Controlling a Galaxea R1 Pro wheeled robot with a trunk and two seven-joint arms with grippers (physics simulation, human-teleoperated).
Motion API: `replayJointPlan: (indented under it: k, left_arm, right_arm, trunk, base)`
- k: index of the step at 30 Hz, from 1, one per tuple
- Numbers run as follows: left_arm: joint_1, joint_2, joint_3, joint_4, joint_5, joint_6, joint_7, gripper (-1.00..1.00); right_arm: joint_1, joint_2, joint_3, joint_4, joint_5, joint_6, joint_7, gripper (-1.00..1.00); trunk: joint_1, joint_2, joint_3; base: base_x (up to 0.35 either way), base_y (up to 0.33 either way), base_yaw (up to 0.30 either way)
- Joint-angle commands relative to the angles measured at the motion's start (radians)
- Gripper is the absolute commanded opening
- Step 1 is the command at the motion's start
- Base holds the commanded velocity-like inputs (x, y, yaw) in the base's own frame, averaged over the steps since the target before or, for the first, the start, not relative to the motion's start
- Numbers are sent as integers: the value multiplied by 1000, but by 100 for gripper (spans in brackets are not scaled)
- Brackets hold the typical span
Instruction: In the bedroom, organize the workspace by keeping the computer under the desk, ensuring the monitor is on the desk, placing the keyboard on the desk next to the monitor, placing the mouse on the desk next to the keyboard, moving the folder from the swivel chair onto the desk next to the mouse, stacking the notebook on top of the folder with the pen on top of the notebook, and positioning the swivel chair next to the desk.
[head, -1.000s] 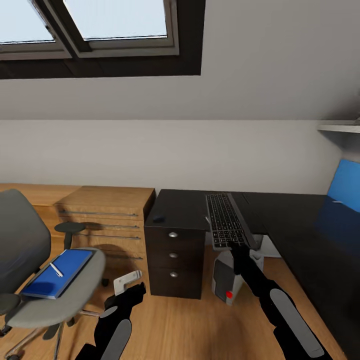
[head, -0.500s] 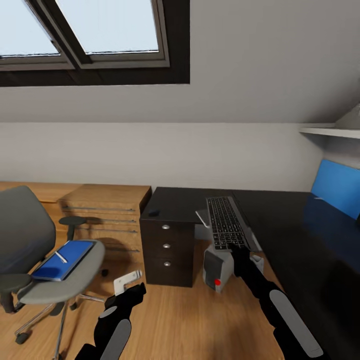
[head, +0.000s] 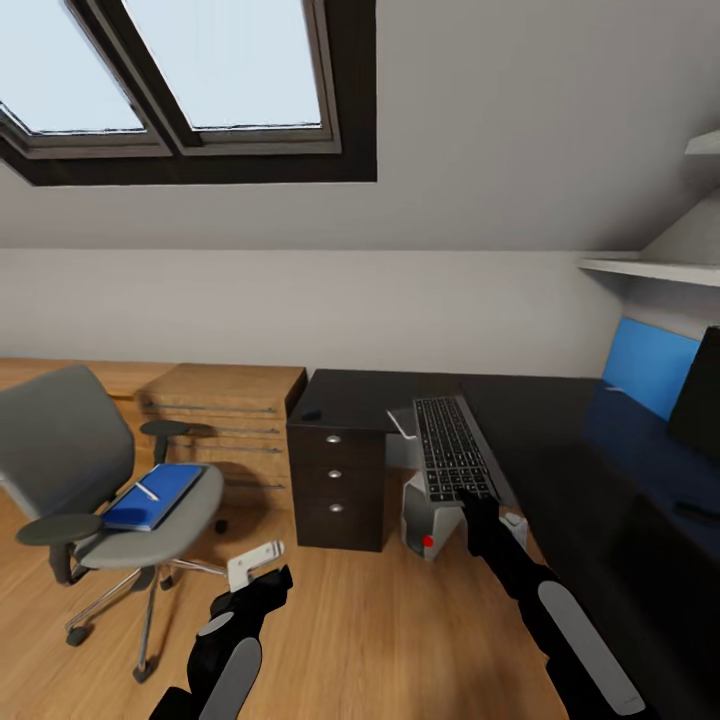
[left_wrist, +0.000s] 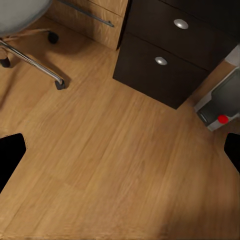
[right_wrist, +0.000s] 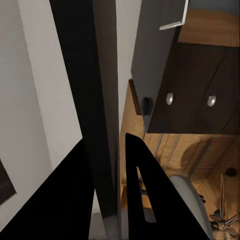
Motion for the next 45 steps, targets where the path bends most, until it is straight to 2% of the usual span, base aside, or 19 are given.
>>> replayJointPlan:
  k: [1, 22, 29, 31, 34, 36, 40, 41, 45]
  left_arm:
    - [-1, 0, -1, -1, 6, 3, 8, 100]
    - [-1, 0, -1, -1, -4, 3, 12, 100]
    - [-1, 0, -1, -1, -4, 3, 12, 100]
    - [-1, 0, -1, -1, 2, 3, 10, 100]
    - [-1, 0, -1, -1, 4, 3, 9, 100]
    - [-1, 0, -1, -1, 5, 3, 9, 100]
    - [-1, 0, -1, -1, 5, 3, 9, 100]
    - [-1, 0, -1, -1, 5, 3, 9, 100]
    - [-1, 0, -2, 0, 5, 3, 7, 100]
  right_arm:
    - [-1, -1, 1, 0, -7, 1, -2, -100]
    - [-1, -2, -19, 10, -8, 1, 0, -100]
    - [-1, 3, -34, 41, -10, 0, 2, -100]
    - [-1, 4, -38, 51, -40, -3, 4, -100]
    - [-1, 4, -36, 58, -43, -6, 4, -100]
    - [-1, 4, -36, 84, -43, -5, 3, -100]
    - [-5, 4, -67, 159, -44, -5, 2, -100]
    - [-14, 4, -83, 229, -42, -10, 4, -100]
    - [-48, 2, -88, 299, -39, -15, 4, -100]
  trunk:
    - [-5, 6, 2]
    - [-85, 153, 68]
    - [-112, 202, 90]
    - [-112, 202, 90]
    - [-112, 202, 90]
    - [-112, 202, 90]
    - [-112, 202, 90]
    - [-112, 202, 90]
    - [-112, 202, 90]
  base:
    - [-344, -65, 0]
    - [-259, -250, 0]
    - [-204, -298, 0]
    - [-135, -220, 0]
    - [-31, -57, 0]
    - [-7, -12, 0]
    - [-1, -2, 0]
    - [0, 0, 0]
    - [0, 0, 0]
